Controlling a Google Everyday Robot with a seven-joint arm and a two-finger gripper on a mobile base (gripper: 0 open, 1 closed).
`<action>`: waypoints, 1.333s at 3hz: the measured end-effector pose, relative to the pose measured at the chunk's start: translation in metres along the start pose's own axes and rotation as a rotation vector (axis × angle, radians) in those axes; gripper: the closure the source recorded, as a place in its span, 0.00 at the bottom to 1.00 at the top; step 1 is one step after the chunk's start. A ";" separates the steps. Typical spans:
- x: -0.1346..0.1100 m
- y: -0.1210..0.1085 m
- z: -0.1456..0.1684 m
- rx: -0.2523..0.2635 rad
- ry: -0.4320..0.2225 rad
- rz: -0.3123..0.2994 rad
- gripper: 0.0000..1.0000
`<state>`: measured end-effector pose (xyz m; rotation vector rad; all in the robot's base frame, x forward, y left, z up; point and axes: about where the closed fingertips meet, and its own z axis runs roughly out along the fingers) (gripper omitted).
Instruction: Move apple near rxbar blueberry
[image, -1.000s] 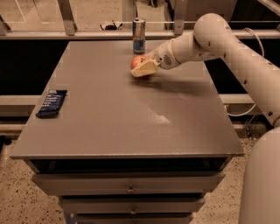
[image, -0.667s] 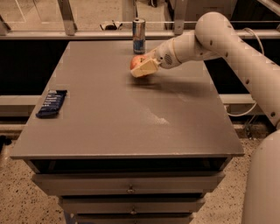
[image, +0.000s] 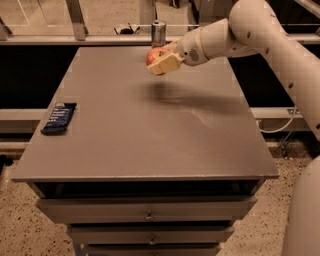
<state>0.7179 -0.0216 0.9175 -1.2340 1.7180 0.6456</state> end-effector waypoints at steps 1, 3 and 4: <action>-0.039 0.015 0.038 -0.060 -0.029 -0.053 1.00; -0.064 0.055 0.133 -0.245 -0.017 -0.036 1.00; -0.052 0.078 0.166 -0.324 0.016 0.004 1.00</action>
Offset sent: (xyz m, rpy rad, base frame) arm 0.0223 0.1740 0.0282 0.0367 -0.0040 0.2600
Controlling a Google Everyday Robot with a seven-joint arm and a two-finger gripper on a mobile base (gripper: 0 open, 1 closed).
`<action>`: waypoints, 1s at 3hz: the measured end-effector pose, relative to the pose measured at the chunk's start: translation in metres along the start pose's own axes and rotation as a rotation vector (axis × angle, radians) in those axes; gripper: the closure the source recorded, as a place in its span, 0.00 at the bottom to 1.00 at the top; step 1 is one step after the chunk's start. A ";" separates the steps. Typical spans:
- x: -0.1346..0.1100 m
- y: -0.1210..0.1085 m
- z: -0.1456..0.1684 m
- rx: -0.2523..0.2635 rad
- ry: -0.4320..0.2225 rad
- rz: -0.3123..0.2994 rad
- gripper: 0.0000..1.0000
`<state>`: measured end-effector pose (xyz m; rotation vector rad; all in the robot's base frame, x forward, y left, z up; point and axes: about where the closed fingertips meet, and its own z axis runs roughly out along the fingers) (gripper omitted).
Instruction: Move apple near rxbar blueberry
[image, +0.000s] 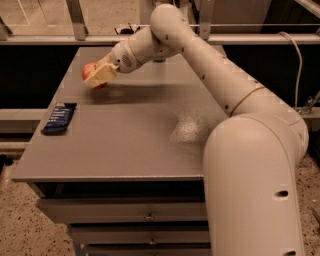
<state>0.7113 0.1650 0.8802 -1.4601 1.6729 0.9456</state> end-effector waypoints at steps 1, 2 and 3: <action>0.003 0.010 0.020 -0.043 0.019 0.014 1.00; 0.002 0.024 0.032 -0.041 0.030 0.046 0.75; 0.005 0.033 0.037 -0.025 0.038 0.071 0.52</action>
Offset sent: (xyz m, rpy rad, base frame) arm -0.0315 0.0342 -0.0170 -0.0290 0.0814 0.0052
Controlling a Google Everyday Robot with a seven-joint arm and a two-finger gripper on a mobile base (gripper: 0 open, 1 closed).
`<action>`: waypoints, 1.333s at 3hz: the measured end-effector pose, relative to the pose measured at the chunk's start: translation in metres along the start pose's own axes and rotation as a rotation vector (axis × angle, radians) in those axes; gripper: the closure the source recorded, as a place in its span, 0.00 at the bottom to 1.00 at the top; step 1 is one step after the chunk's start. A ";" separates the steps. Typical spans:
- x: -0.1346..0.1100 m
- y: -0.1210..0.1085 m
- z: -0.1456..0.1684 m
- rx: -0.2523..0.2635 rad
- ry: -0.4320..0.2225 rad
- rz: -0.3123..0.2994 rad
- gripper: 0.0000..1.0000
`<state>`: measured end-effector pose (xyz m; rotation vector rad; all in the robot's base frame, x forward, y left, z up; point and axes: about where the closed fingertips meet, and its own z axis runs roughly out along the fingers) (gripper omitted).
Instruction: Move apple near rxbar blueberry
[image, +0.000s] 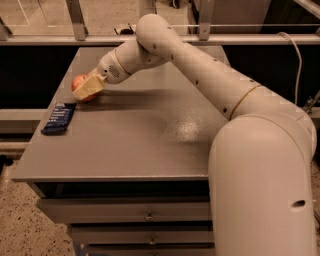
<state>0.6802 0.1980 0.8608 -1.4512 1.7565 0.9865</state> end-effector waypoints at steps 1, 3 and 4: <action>0.004 0.008 0.003 0.015 0.011 0.018 0.30; 0.008 0.017 0.003 0.036 0.020 0.035 0.00; 0.010 0.014 -0.008 0.067 0.011 0.039 0.00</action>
Offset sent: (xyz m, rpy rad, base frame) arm -0.0183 -0.0044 -0.0037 -0.0302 0.0124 -0.0622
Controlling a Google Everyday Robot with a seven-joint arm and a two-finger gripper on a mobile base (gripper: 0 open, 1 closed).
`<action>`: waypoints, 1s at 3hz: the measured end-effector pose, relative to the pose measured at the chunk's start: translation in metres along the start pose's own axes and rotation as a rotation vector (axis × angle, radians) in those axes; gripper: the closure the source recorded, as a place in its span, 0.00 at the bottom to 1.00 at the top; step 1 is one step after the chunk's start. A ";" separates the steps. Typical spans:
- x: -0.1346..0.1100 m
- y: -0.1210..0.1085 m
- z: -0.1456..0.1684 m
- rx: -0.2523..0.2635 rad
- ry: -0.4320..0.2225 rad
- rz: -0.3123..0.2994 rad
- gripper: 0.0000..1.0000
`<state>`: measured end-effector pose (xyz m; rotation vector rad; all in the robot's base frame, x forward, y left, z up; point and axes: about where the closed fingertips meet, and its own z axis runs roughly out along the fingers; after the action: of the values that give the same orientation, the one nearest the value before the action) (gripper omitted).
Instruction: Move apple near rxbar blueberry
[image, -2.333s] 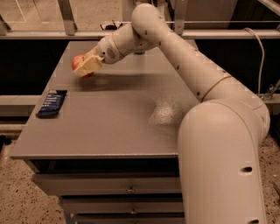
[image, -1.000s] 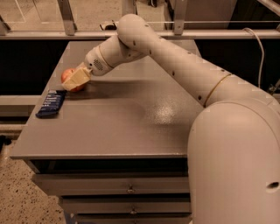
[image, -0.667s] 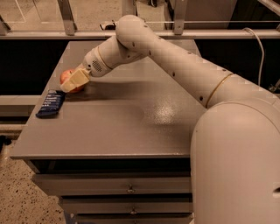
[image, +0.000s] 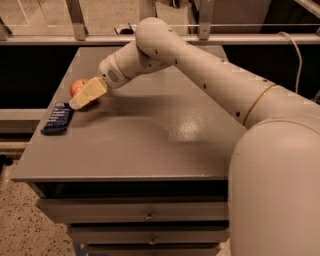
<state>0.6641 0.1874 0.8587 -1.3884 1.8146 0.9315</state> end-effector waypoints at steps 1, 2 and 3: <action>0.005 -0.010 -0.021 0.042 -0.024 0.005 0.00; 0.003 -0.008 -0.062 0.110 -0.086 -0.019 0.00; 0.020 -0.018 -0.158 0.281 -0.173 -0.007 0.00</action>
Offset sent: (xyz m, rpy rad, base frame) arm 0.0159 -0.2545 0.0768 0.1273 -0.2319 -0.3877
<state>0.6644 0.0406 0.9221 -1.1055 1.7317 0.7352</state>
